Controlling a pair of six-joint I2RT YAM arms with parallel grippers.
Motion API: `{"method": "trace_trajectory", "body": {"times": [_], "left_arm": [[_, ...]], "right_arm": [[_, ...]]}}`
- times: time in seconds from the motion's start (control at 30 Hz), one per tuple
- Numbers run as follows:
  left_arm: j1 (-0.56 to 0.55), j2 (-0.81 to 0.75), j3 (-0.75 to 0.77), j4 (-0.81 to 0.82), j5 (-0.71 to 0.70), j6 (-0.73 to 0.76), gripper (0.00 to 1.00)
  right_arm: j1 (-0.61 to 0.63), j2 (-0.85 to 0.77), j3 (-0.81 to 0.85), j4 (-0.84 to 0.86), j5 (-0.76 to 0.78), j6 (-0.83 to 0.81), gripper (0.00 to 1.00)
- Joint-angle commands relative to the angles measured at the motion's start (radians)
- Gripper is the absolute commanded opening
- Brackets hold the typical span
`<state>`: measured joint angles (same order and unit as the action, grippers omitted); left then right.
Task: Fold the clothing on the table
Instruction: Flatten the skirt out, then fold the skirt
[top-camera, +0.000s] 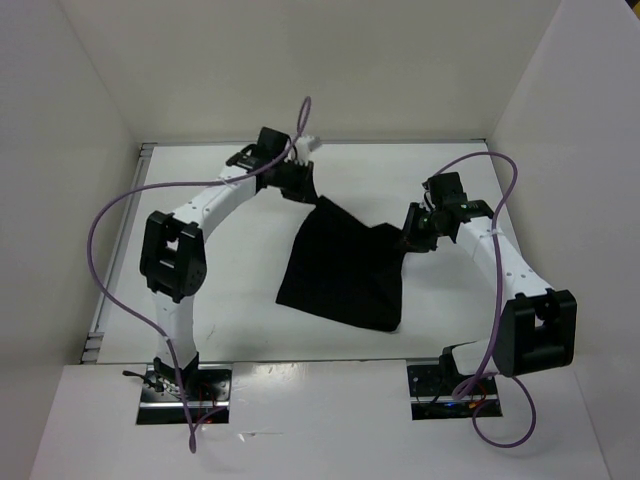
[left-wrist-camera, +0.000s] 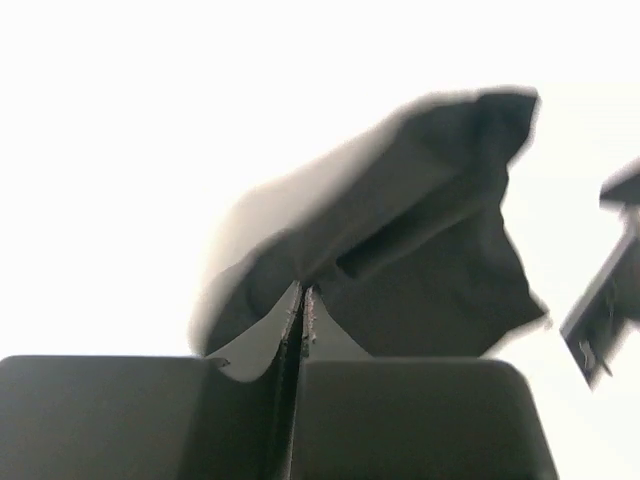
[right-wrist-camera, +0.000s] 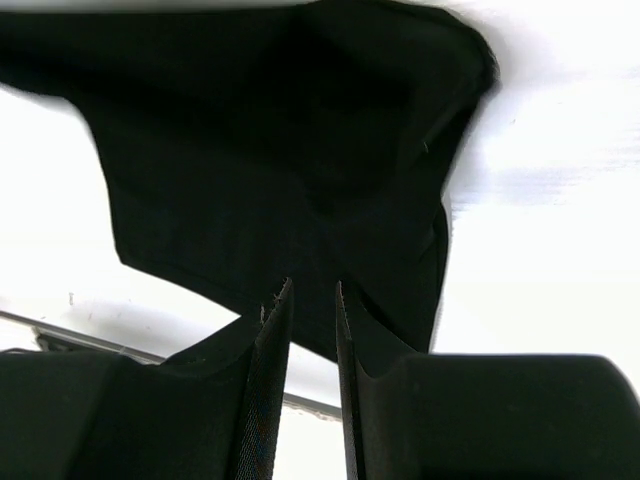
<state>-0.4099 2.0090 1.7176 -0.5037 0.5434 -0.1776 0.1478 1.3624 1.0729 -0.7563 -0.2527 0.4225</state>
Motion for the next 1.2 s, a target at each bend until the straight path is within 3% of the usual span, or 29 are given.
{"method": "trace_trajectory", "body": {"times": [0.0,0.03,0.07,0.1,0.2,0.33,0.43,0.53,0.63,0.87,1.17], "left_arm": [[0.078,0.000,0.131,0.086,-0.164,-0.115,0.05],[0.088,0.052,0.157,0.096,-0.181,-0.131,0.18],[0.097,0.075,0.195,0.096,-0.181,-0.158,0.36],[0.108,0.095,0.210,0.108,-0.181,-0.175,0.67],[0.117,0.109,0.183,0.171,-0.215,-0.238,0.68],[0.117,-0.016,-0.008,0.261,-0.260,-0.281,0.69],[0.117,-0.076,-0.081,0.261,-0.203,-0.281,0.66],[0.086,-0.119,-0.188,0.272,-0.166,-0.257,0.61],[0.074,-0.130,-0.269,0.298,-0.235,-0.232,0.63],[0.114,-0.053,-0.191,0.309,-0.284,-0.171,0.63],[0.132,0.083,-0.055,0.268,-0.284,-0.085,0.63]], "right_arm": [[-0.005,0.007,0.038,0.015,-0.022,0.022,0.29],[-0.005,0.007,0.038,0.026,-0.022,0.022,0.29],[-0.005,-0.003,0.038,0.026,-0.032,0.031,0.29],[-0.005,-0.003,0.038,0.026,-0.033,0.032,0.32],[-0.005,-0.013,0.047,0.026,-0.007,0.032,0.32],[-0.005,-0.013,0.059,0.026,0.049,0.032,0.34],[-0.005,0.024,0.079,0.038,0.049,0.032,0.34],[-0.005,0.104,0.120,0.064,0.088,0.032,0.40],[-0.005,0.207,0.202,0.094,0.101,0.019,0.42],[-0.005,0.420,0.393,0.162,0.101,-0.045,0.46],[-0.034,0.610,0.458,0.203,0.115,-0.045,0.44]]}}
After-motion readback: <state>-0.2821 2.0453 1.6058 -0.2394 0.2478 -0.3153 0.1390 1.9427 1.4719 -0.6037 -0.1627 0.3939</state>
